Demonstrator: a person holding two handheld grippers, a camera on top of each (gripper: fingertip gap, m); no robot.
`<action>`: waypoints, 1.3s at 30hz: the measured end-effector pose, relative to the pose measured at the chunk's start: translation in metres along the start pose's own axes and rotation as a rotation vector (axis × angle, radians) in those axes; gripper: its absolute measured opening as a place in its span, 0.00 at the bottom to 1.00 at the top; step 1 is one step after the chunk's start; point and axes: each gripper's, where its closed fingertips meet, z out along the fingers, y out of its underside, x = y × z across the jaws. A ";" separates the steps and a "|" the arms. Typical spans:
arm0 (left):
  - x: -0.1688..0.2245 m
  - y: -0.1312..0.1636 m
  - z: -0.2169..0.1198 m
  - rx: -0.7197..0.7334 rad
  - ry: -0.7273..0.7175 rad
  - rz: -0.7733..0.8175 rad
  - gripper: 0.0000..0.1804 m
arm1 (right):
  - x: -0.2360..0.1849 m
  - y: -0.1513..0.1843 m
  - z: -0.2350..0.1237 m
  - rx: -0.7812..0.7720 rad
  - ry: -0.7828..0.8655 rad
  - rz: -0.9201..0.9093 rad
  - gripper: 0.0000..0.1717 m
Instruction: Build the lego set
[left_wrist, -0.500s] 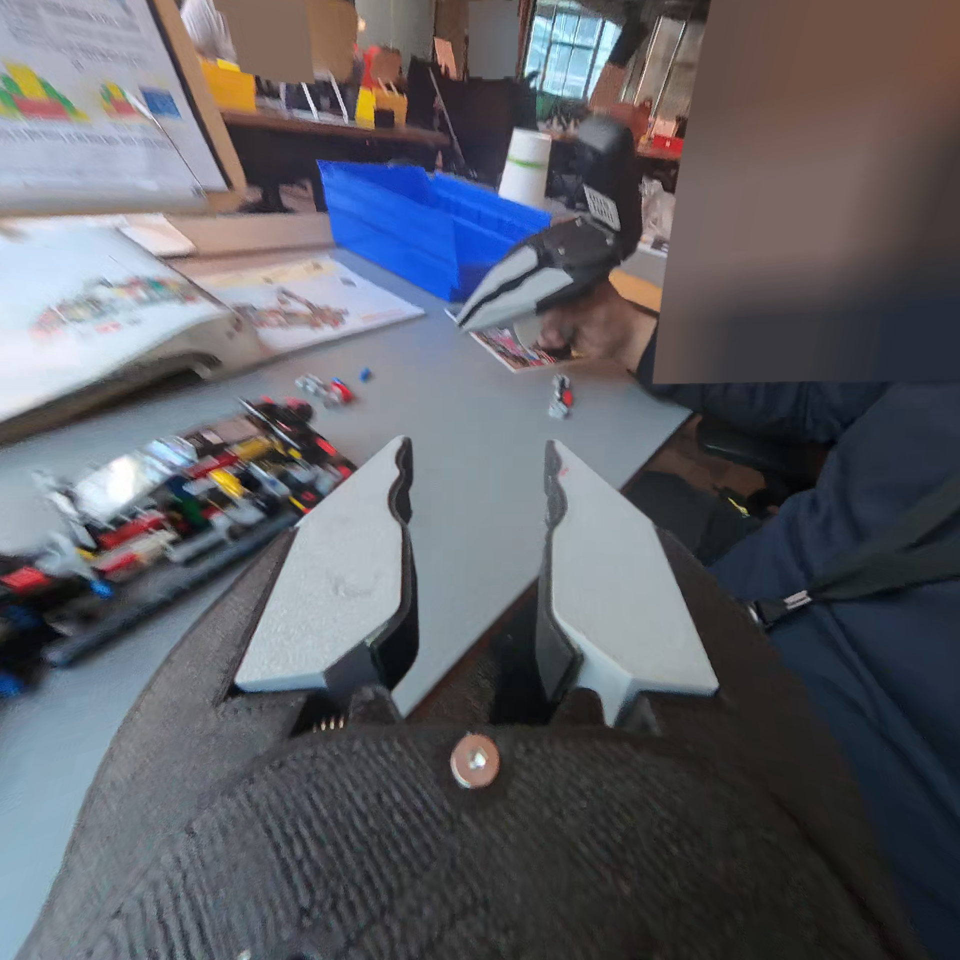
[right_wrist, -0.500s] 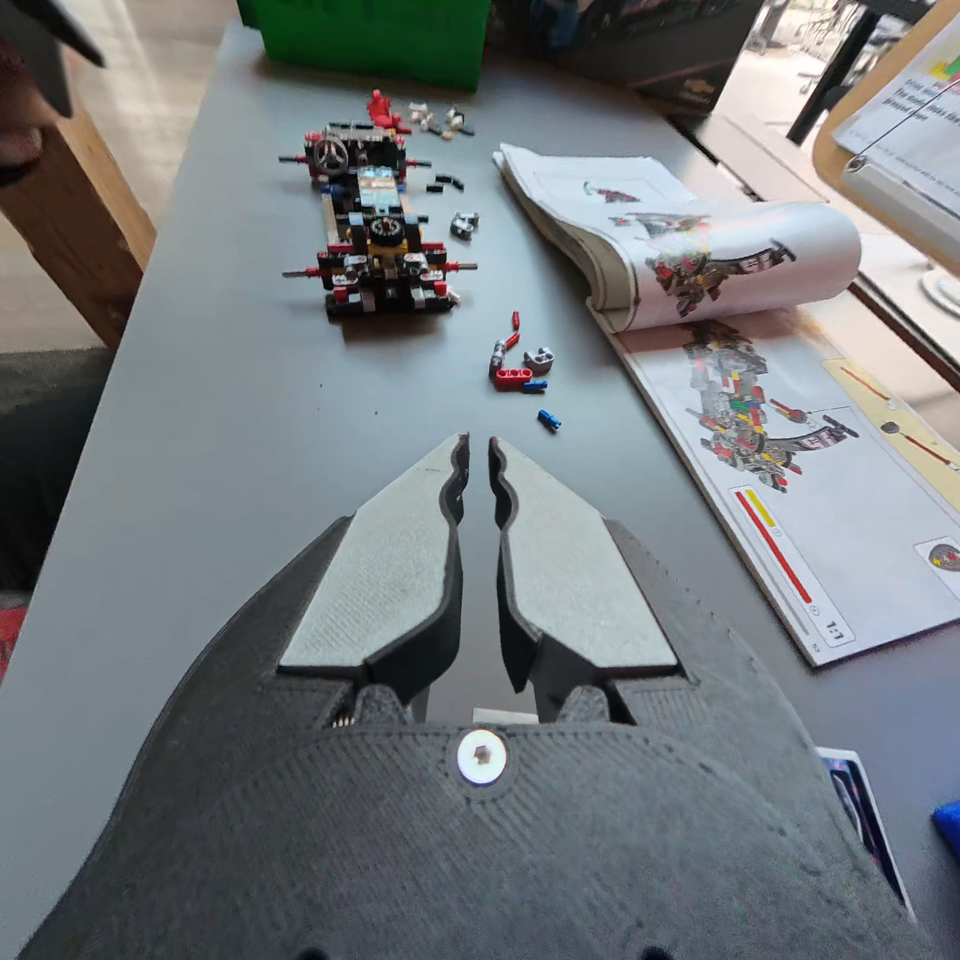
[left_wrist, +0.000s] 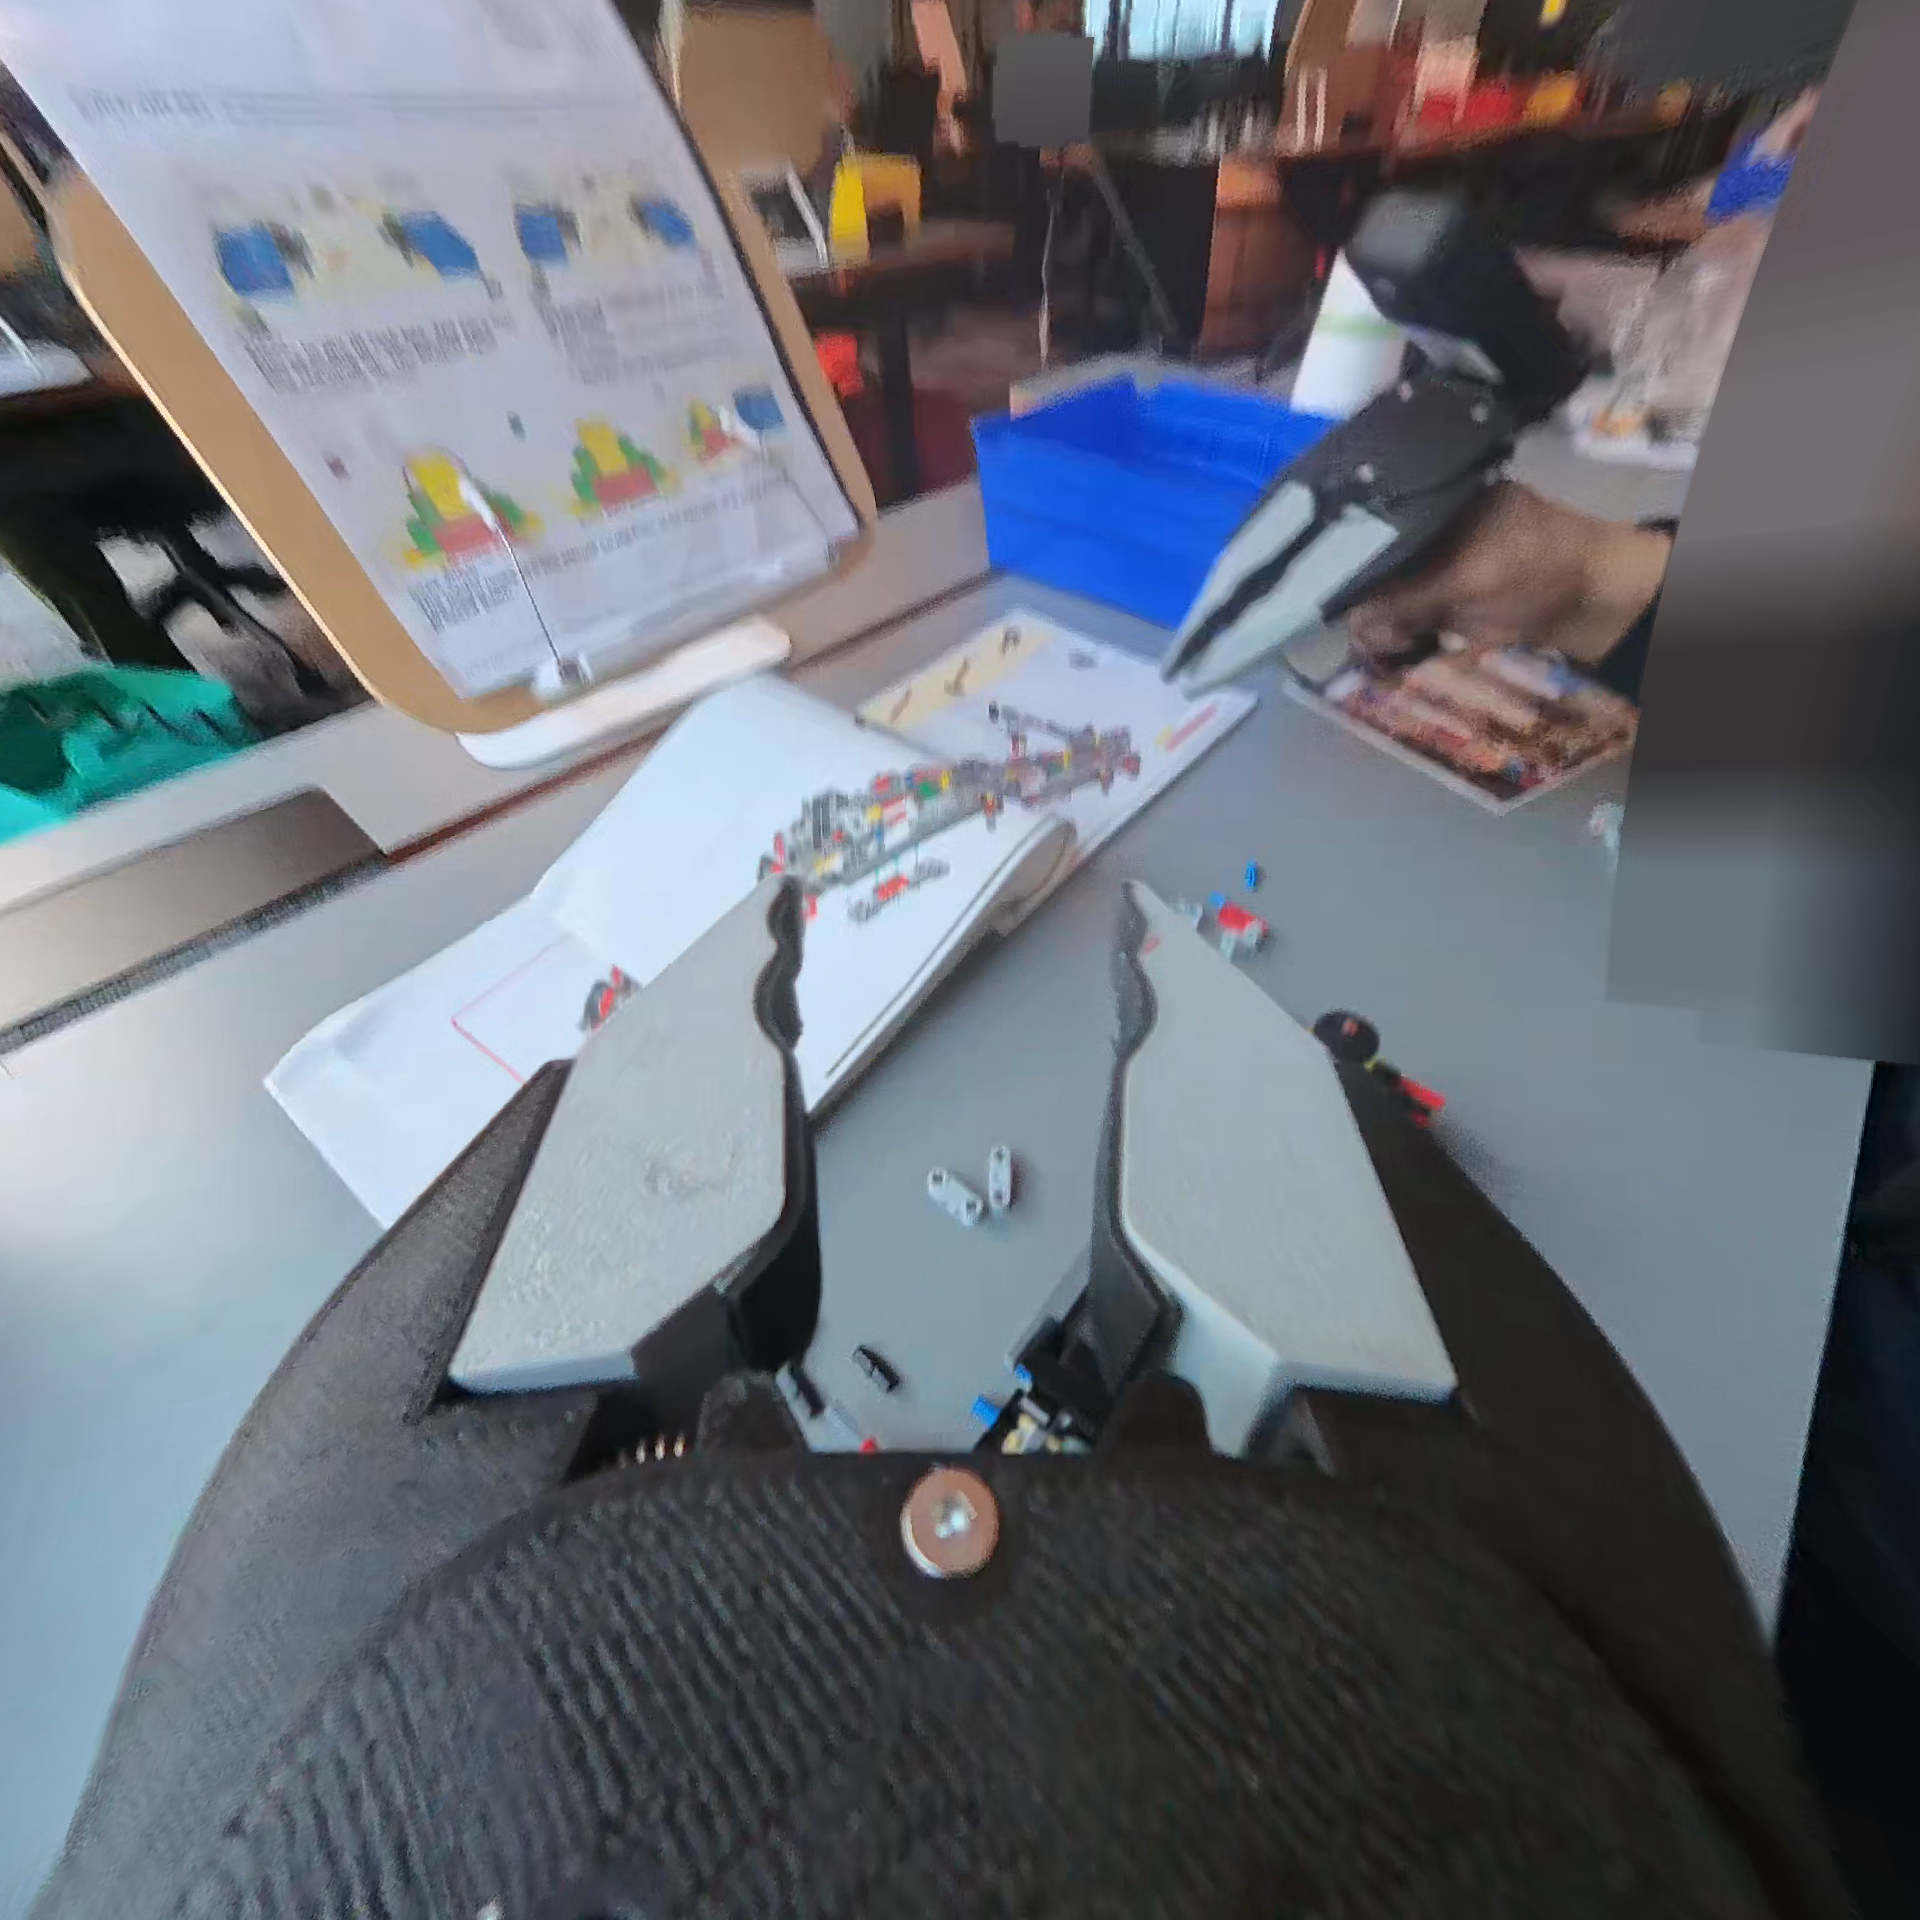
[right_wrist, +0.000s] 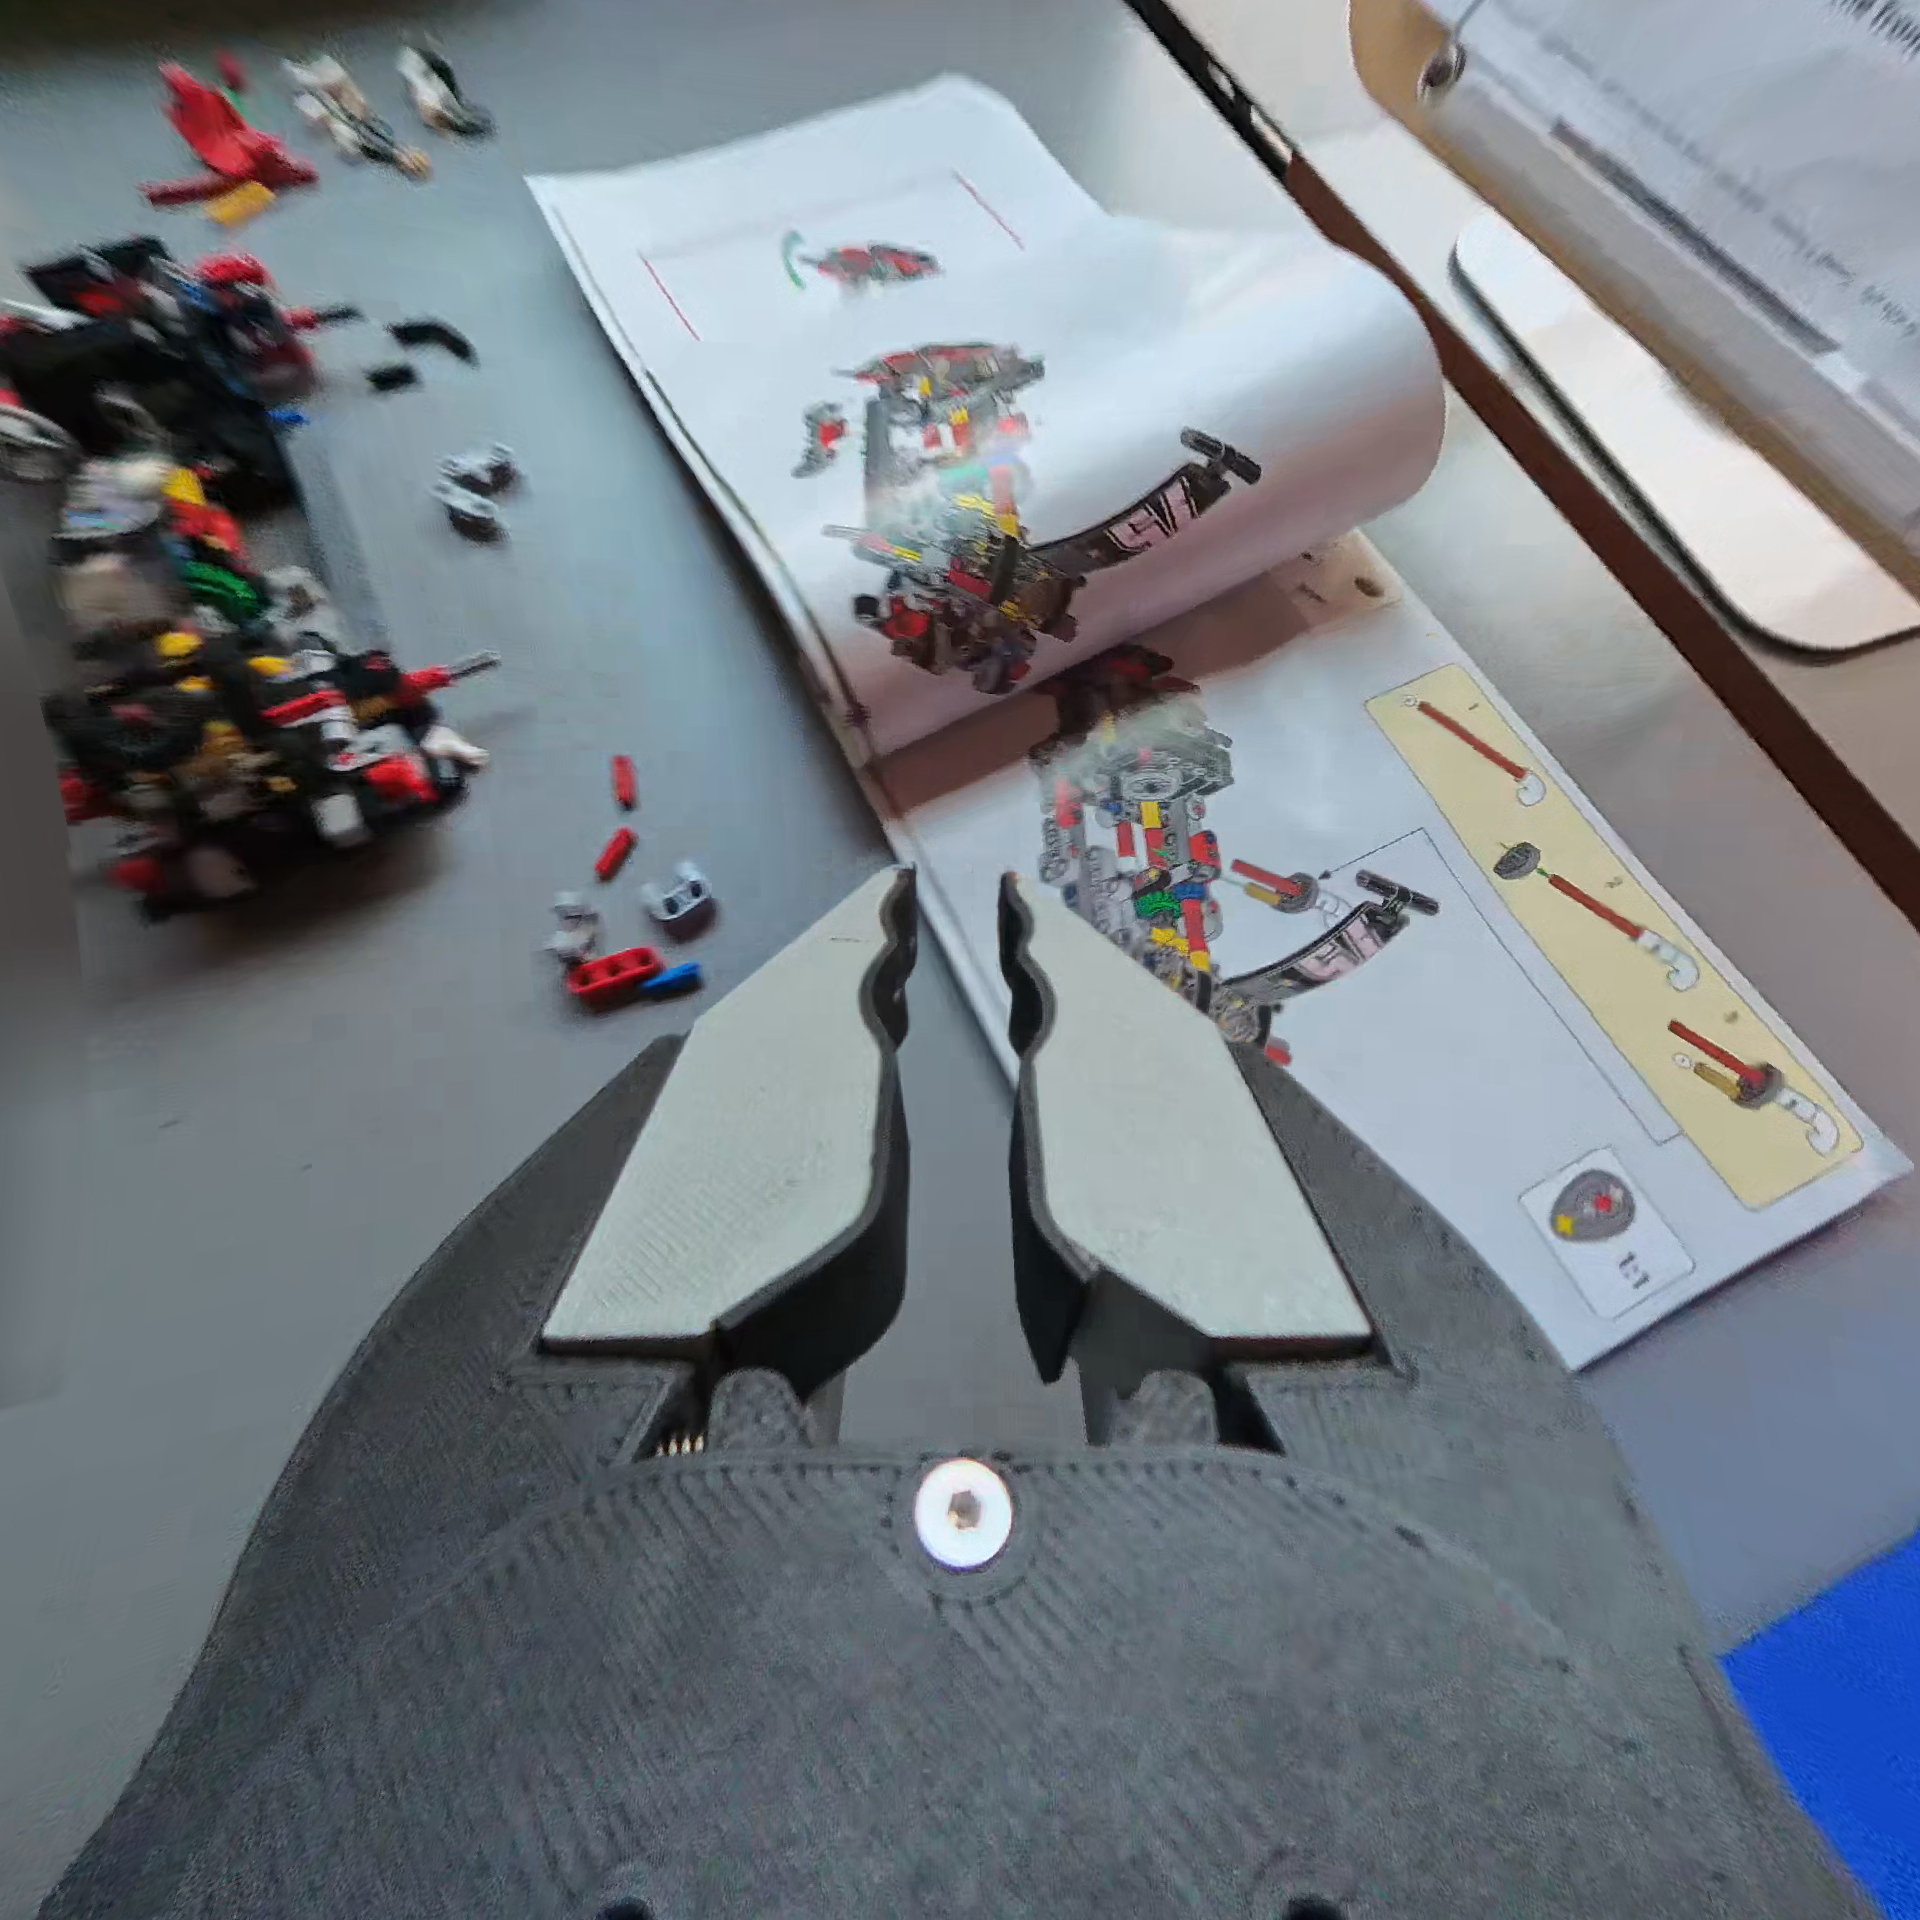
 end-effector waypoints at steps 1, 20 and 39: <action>-0.004 0.007 0.006 -0.069 0.009 -0.001 0.34 | 0.009 0.002 0.016 -0.040 0.009 0.000 0.08; -0.040 0.054 0.111 -0.488 -0.017 0.097 0.33 | 0.005 -0.040 0.144 -0.195 -0.146 0.013 0.07; -0.063 0.146 0.119 -0.804 0.044 0.024 0.14 | 0.089 -0.031 0.144 -0.156 -0.023 0.114 0.10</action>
